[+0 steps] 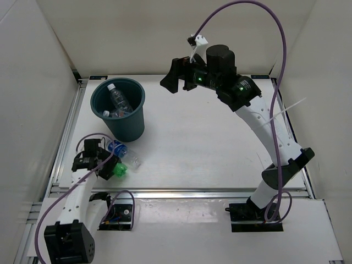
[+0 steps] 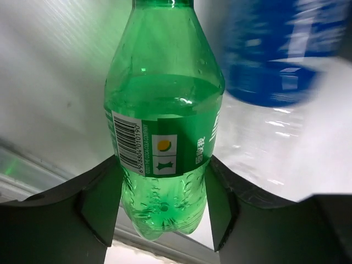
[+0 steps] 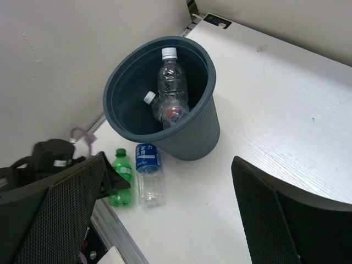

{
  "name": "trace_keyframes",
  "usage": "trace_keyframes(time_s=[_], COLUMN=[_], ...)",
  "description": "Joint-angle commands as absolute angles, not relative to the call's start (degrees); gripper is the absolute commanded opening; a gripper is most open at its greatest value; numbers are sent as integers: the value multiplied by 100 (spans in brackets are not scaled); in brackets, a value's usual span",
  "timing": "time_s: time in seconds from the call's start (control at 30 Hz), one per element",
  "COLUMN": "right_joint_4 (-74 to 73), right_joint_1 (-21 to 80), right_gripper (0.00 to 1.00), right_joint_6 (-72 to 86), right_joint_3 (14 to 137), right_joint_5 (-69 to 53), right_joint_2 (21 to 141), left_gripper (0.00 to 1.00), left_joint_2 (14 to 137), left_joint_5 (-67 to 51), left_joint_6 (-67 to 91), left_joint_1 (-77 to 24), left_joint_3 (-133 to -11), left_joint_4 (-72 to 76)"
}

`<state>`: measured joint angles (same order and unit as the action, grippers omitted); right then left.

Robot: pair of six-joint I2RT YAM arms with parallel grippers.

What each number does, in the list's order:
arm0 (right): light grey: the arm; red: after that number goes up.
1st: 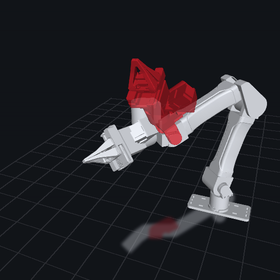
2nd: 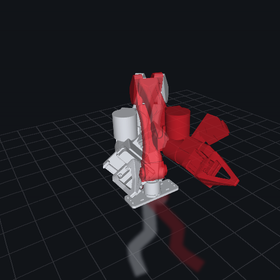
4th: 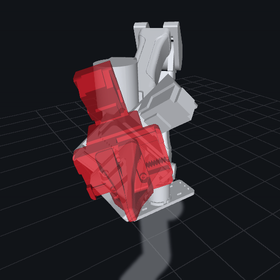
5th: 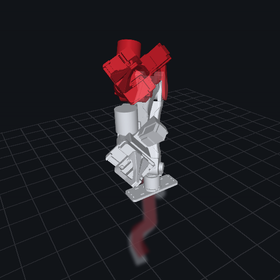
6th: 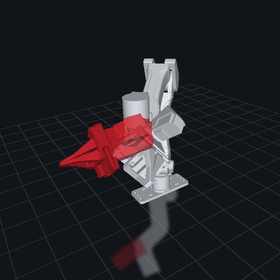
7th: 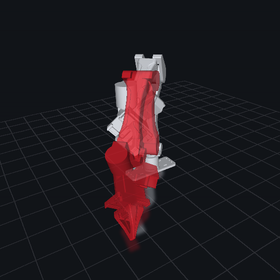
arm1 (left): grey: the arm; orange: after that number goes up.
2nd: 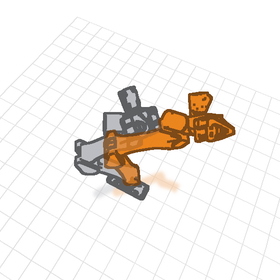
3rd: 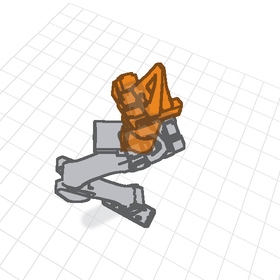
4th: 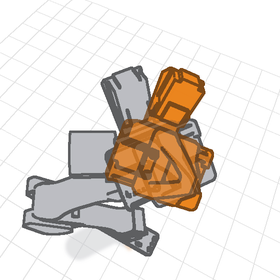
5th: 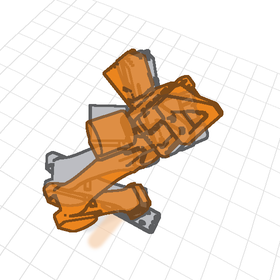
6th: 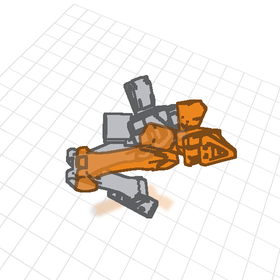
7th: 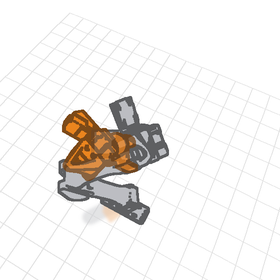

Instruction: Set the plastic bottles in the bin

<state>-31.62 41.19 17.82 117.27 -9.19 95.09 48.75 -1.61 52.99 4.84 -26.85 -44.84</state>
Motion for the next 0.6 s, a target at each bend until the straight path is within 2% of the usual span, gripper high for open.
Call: trace_keyframes(time_s=[0.0,0.07,0.1,0.23,0.37,0.57], right_joint_4=[-3260,-3322,-3322,-3437,-3542,-3727], right_joint_1=[4025,4025,4025,4025,4025,4025], right_gripper=[100,100,100,100,100,100], right_joint_6=[1828,1881,1881,1881,1933,1793], right_joint_3=[11698,11698,11698,11698,11629,11452], right_joint_5=[-976,-976,-976,-923,-923,-756], right_joint_2=[9290,9237,9237,9185,9080,8693], left_gripper=[55,55,51,50,52,57], left_joint_2=[4292,4097,4035,4401,5464,7249], left_joint_5=[350,965,1158,1854,1531,1074], left_joint_6=[5791,6107,6326,6066,5108,4597], left_joint_1=[466,466,466,466,466,246], left_joint_3=[-3592,-4479,-4796,-6509,-8081,-9236], left_joint_4=[-5060,-5877,-6063,-6180,-5267,-4466])
